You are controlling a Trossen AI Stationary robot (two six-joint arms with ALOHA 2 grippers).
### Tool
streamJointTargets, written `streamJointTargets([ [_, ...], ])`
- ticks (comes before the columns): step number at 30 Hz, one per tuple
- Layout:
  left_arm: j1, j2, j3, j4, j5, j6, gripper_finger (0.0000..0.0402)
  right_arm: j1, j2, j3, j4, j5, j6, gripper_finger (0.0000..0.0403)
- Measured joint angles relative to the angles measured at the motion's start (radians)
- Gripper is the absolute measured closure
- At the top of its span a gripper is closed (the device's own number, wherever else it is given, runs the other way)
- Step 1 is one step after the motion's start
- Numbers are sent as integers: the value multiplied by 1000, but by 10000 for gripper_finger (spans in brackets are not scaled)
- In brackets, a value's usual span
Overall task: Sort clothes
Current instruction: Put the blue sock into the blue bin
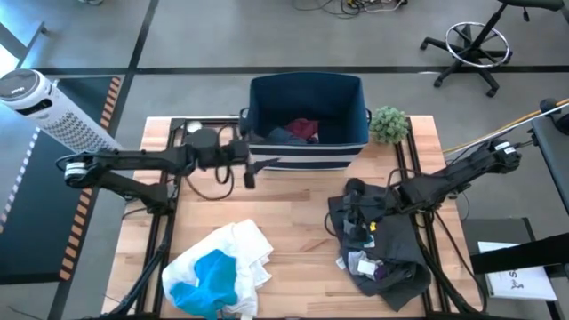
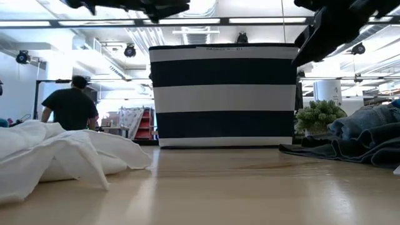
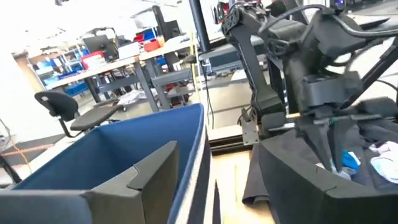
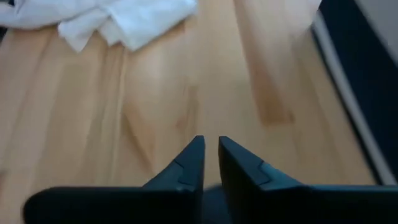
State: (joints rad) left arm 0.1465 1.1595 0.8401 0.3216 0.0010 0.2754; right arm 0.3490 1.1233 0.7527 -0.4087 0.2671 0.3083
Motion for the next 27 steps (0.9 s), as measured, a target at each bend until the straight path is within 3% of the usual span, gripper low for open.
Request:
streamJointTargets([
  [10, -145, -180, -174, 4, -172, -17, 197, 26, 76, 174, -376, -146, 165, 252],
  [19, -159, -213, -243, 0, -177, -61, 202, 33, 214, 190, -443, -246, 209, 163],
  [27, -159, -212, -246, -2, -177, -76, 199, 33, 342, 191, -506, -249, 204, 124],
])
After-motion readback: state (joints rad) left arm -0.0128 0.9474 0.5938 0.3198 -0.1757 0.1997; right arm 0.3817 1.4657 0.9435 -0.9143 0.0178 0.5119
